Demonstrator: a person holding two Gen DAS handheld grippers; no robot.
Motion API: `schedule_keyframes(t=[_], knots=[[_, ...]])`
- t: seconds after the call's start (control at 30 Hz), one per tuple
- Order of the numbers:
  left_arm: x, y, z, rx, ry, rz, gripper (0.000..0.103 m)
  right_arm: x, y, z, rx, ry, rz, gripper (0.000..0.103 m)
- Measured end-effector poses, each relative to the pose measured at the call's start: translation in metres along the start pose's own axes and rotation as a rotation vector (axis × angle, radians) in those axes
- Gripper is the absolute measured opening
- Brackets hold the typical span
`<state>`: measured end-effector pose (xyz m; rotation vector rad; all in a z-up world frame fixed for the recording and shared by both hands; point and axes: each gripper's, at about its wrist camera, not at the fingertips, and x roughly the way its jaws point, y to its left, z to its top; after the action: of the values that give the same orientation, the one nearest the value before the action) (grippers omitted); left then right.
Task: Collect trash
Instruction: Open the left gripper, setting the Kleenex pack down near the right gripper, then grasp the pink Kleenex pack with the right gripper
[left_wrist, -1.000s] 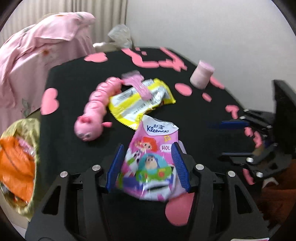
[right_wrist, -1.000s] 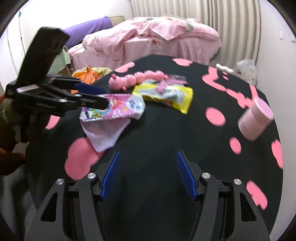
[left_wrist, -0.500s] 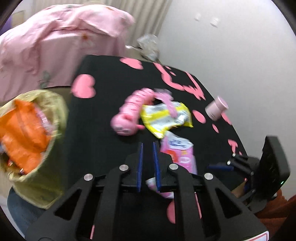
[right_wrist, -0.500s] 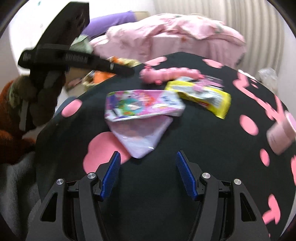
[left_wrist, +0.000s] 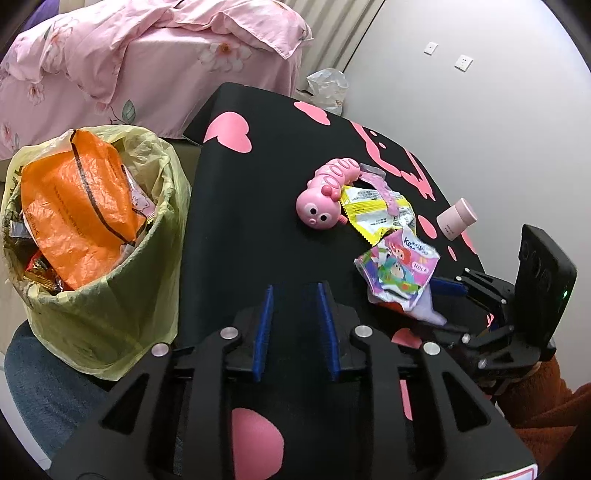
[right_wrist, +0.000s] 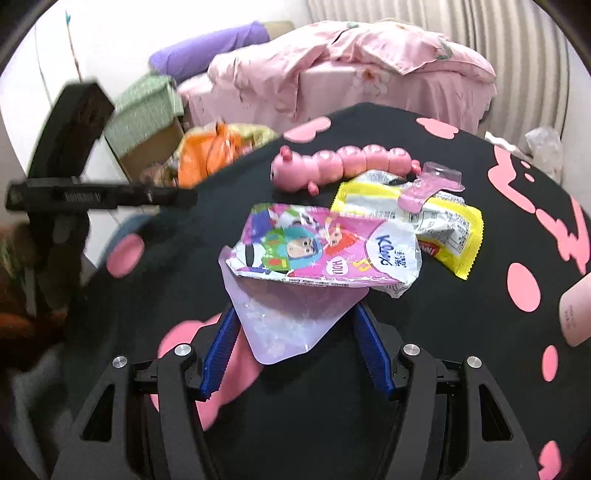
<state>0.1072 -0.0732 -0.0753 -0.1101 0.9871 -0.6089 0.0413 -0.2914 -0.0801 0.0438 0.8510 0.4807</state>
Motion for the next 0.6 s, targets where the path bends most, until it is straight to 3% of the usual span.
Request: schedule_keyframes(t=[0.03,0.07,0.17,0.37,0.5,0.6], knots=[[0.0,-0.001,0.0,0.002,-0.001,-0.001,0.025,-0.003,-0.004,0.001,0.028,-0.013,0.022,0.041],[0.0,-0.002,0.0,0.004,-0.001,-0.001,0.025,-0.004,-0.007,0.001,0.049,-0.011,0.043,0.024],[-0.001,-0.007,0.001,0.021,-0.002,-0.002,0.027,-0.012,-0.01,0.001,0.057,-0.03,0.032,0.018],[0.0,-0.023,0.001,0.075,-0.006,-0.043,0.037,-0.034,-0.013,-0.025,0.051,-0.001,-0.006,0.016],[0.009,-0.042,0.001,0.135,0.025,-0.093,0.044,-0.053,-0.037,-0.049,0.153,-0.008,-0.1,0.017],[0.022,-0.061,0.001,0.182,0.062,-0.072,0.044,-0.065,-0.059,-0.059,0.255,-0.048,-0.137,0.018]])
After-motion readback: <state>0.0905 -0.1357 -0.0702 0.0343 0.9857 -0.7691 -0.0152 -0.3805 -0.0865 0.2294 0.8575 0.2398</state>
